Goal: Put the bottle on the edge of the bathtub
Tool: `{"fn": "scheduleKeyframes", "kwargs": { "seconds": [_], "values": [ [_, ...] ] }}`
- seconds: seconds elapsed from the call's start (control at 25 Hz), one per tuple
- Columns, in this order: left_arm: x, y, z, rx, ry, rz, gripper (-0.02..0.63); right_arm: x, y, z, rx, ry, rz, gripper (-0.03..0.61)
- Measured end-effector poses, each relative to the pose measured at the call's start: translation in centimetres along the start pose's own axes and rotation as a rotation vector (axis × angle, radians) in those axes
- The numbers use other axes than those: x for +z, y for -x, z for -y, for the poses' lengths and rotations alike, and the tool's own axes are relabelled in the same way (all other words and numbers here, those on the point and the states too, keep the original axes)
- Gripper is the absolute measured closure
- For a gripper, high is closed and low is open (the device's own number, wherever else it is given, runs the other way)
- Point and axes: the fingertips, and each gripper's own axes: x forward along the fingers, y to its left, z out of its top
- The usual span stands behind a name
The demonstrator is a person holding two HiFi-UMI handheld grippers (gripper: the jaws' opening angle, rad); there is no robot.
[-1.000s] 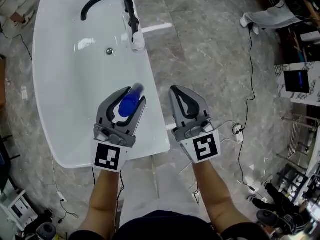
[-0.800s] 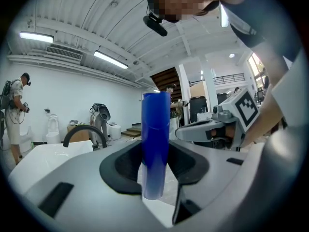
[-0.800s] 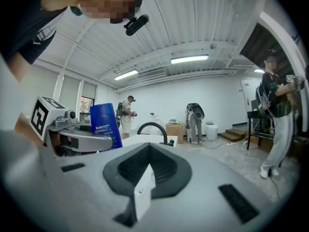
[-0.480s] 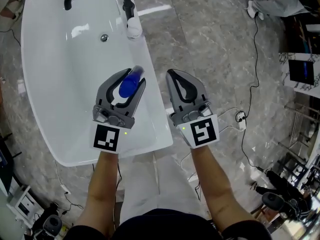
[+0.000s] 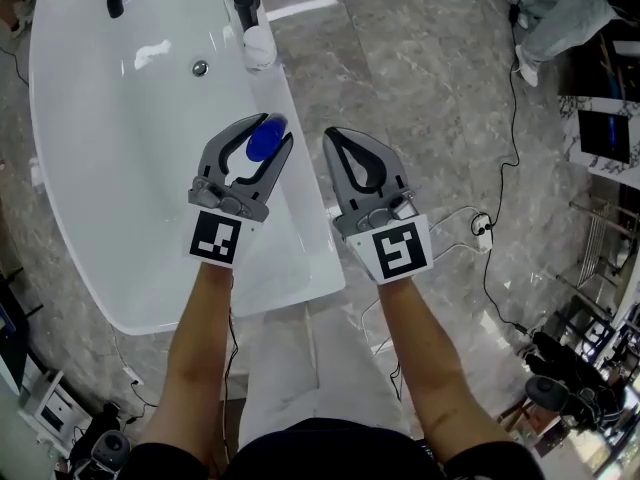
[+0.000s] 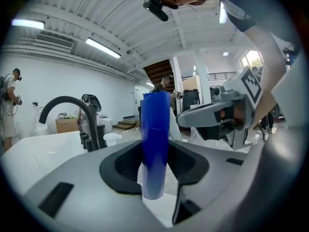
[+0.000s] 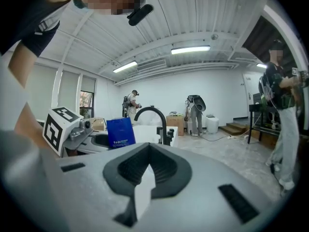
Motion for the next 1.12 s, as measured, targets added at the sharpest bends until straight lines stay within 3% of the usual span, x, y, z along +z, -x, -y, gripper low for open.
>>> {"fn": "scheduleKeyframes", "kwargs": {
  "seconds": [0.68,1.12],
  "values": [
    [-6.0,-4.2,-0.4,-0.056,0.007,-0.070,0.460,-3.3,-0.8,0.4,0.000,-0.039,-0.056,0.577],
    [-6.2,-4.6,-0.3,-0.064,0.027,-0.062,0.454,-2.9,-0.6,0.4,-0.001,-0.040,-0.052,0.577]
  ]
}}
